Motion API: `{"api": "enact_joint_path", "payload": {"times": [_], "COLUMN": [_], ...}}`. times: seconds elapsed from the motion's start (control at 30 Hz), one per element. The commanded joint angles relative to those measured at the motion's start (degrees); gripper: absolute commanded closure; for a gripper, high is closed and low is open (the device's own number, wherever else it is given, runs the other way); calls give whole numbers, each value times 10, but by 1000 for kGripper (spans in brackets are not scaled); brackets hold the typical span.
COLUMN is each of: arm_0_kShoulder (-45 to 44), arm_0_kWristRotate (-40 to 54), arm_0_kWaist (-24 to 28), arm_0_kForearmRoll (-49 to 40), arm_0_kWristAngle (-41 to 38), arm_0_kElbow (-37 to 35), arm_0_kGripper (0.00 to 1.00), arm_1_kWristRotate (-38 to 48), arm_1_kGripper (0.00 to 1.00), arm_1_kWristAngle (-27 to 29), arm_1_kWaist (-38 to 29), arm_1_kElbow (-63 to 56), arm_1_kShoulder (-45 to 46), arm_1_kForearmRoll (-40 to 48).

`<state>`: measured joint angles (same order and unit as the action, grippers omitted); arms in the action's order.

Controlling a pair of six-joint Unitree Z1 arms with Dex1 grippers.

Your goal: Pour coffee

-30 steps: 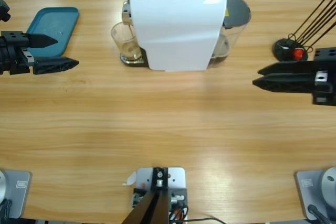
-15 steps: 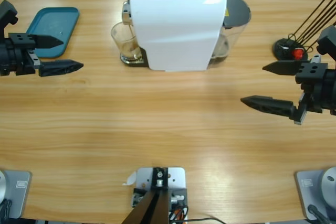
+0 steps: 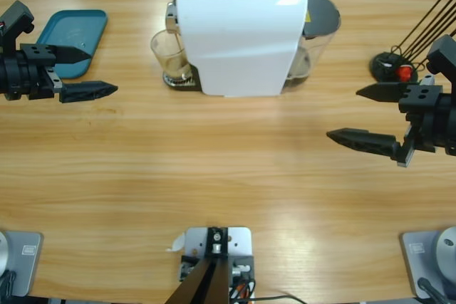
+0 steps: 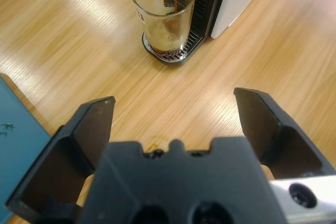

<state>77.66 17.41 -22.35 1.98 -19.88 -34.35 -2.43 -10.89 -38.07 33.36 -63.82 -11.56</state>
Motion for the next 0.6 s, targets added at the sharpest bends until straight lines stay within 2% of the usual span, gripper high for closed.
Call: {"api": "enact_joint_path", "payload": {"times": [0.03,0.3,0.6], "arm_0_kShoulder": [2,-41,-60], "arm_0_kWristRotate": [4,7,10], "arm_0_kWaist": [-6,-6,-10], "arm_0_kForearmRoll": [5,-6,-65], "arm_0_kWristAngle": [-7,-11,-15], "arm_0_kElbow": [8,2,-60], "arm_0_kGripper": [9,9,13], "arm_1_kWristRotate": [-5,-5,-5], "arm_1_kGripper": [0,0,0], "arm_1_kWristAngle": [12,11,12], "arm_1_kWaist": [-7,-7,-7], "arm_1_kElbow": [-23,-23,-22], "arm_1_kShoulder": [-14,-23,-26], "arm_1_kForearmRoll": [1,2,2]}}
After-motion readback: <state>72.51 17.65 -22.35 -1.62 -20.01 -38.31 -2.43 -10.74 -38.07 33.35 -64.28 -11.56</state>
